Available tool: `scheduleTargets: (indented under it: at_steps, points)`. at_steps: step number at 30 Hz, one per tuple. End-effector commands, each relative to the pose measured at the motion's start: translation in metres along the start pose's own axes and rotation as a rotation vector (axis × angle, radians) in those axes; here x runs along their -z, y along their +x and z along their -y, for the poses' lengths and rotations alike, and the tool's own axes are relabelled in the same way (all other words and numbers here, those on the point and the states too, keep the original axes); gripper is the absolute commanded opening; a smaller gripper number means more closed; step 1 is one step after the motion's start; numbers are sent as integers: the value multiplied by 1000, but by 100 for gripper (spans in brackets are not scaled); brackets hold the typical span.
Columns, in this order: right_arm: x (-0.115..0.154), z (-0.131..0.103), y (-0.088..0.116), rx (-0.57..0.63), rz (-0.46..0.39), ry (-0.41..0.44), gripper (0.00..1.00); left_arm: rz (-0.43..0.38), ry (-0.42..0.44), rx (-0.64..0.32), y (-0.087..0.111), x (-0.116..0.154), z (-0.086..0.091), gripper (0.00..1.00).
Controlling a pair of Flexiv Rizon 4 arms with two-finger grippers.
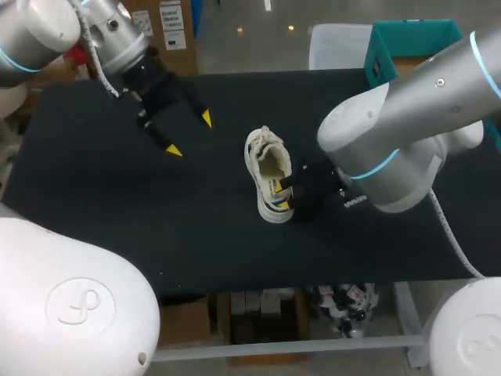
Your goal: Open the shoe tongue, take the insole out of the shoe, put the insole back into the shoe, and pack the shoe into the shoebox
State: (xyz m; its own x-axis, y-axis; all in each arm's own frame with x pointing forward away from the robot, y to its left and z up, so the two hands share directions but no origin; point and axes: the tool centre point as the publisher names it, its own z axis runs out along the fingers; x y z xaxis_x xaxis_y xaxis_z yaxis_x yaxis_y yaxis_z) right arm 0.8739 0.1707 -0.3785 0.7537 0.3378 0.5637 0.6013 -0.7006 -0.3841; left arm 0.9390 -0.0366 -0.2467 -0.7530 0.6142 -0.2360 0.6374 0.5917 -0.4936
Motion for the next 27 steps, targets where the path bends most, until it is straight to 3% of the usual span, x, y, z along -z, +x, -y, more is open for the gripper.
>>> scheduleTargets:
  at_steps: [1, 11, 12, 13, 14, 27]
  points:
    - [17, 9, 5, 18, -6, -85, 100, 62, -122, 37, 16, 1, 11, 100]
    - [36, 11, 31, 94, -45, -137, 100, 68, -169, 95, 22, 5, 7, 100]
    - [36, 10, 32, 100, -43, -145, 75, 69, -174, 104, 23, 6, 5, 100]
    - [36, 10, 32, 106, -40, -147, 43, 71, -176, 116, 24, 7, 3, 100]
    - [35, 9, 33, 115, -37, -147, 0, 73, -180, 125, 25, 9, 1, 100]
    - [18, 13, 23, 230, 27, -146, 0, 100, -205, 271, 50, 23, -31, 100]
